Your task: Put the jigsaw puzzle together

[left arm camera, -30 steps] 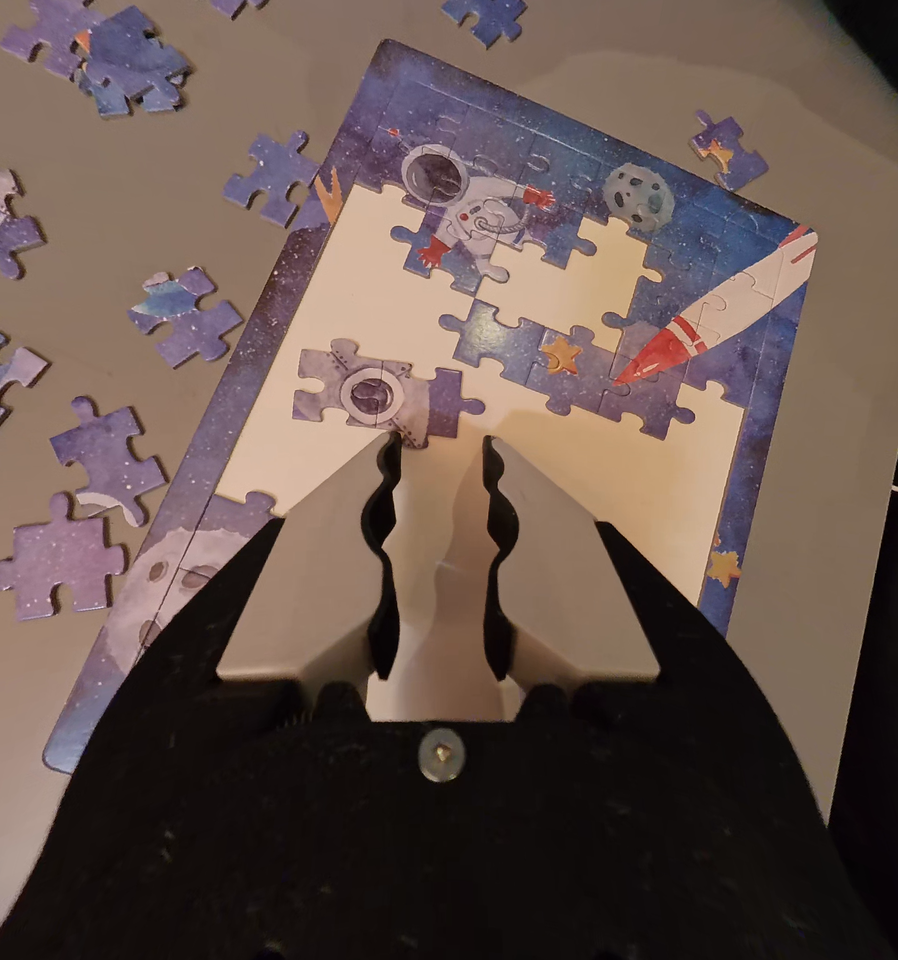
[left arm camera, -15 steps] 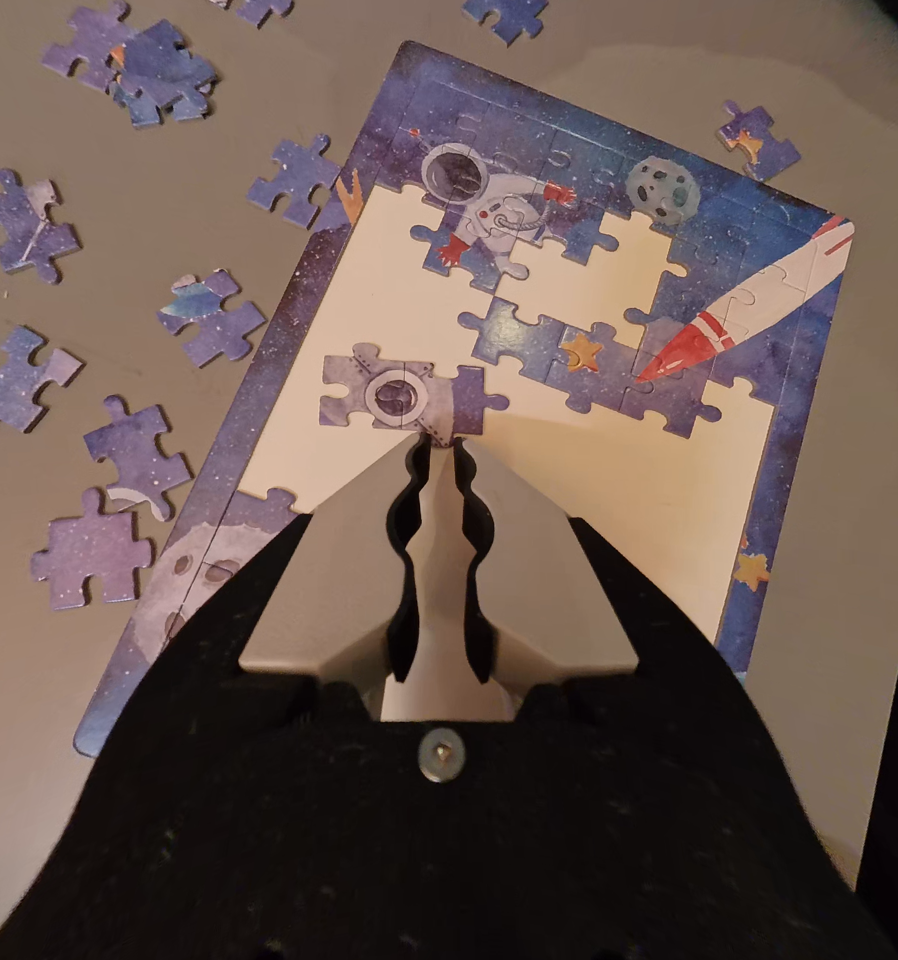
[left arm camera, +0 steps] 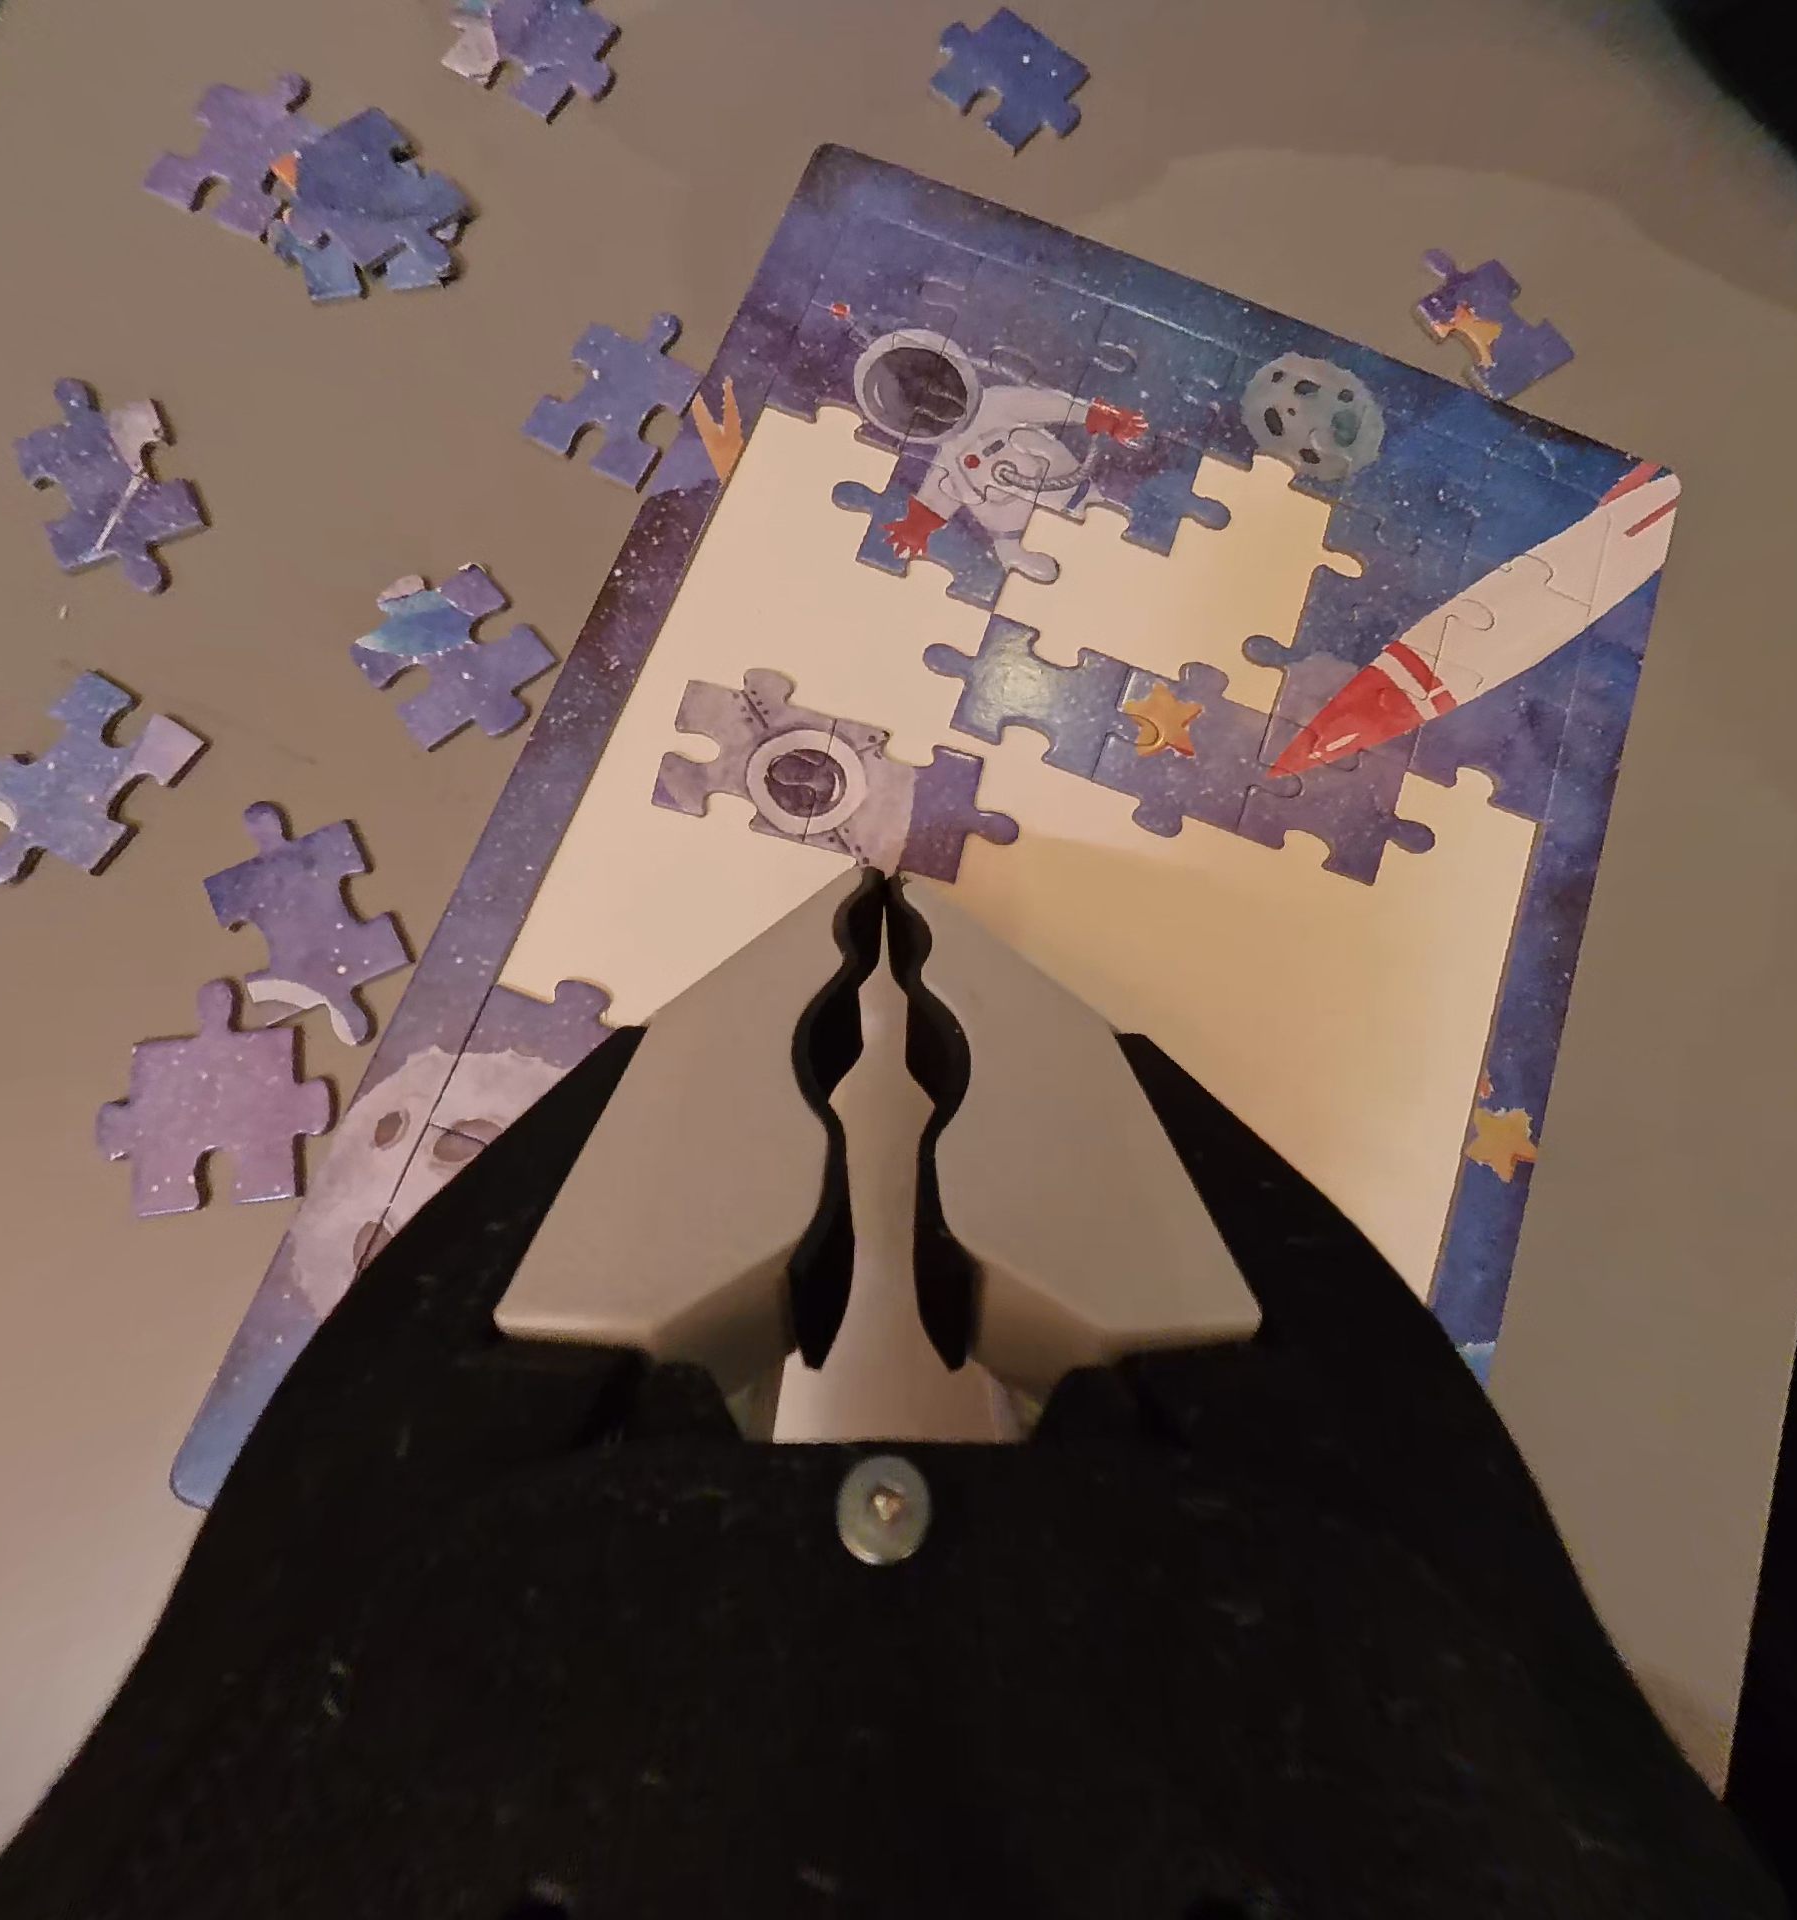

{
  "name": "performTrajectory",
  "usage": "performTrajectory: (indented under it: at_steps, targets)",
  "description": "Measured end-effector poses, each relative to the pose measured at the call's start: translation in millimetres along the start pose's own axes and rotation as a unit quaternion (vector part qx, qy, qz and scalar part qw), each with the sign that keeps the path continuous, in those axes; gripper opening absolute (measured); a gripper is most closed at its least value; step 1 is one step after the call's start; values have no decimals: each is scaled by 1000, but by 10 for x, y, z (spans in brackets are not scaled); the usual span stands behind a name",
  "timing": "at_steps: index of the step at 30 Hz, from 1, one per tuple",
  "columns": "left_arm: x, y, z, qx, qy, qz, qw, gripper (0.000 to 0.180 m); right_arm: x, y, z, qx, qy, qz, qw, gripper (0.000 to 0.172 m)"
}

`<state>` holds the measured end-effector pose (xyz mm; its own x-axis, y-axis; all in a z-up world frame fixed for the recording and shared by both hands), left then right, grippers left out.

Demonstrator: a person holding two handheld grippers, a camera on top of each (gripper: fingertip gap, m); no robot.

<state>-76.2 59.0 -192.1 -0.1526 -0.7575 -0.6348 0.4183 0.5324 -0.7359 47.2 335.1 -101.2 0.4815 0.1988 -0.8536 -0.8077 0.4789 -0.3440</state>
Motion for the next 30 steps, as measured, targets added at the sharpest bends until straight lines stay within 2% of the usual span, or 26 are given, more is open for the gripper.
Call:
performTrajectory:
  at_steps: [30]
  targets:
    - [-65,-51,-113,-20,-12,39,999,7,-9,-8,-1,2,-2,1,1000,28]
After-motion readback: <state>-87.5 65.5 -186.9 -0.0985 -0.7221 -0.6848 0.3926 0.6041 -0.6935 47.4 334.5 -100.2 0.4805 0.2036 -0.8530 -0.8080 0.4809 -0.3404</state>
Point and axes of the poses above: each gripper's, where its closed fingertips meet, y out along the fingers, x out of its underside, z = x × y across the jaws, the point moved 4 cm from there along -y, back along the fingers, and after that the axes turned 14 degrees about -y, right-handed, at the moved point
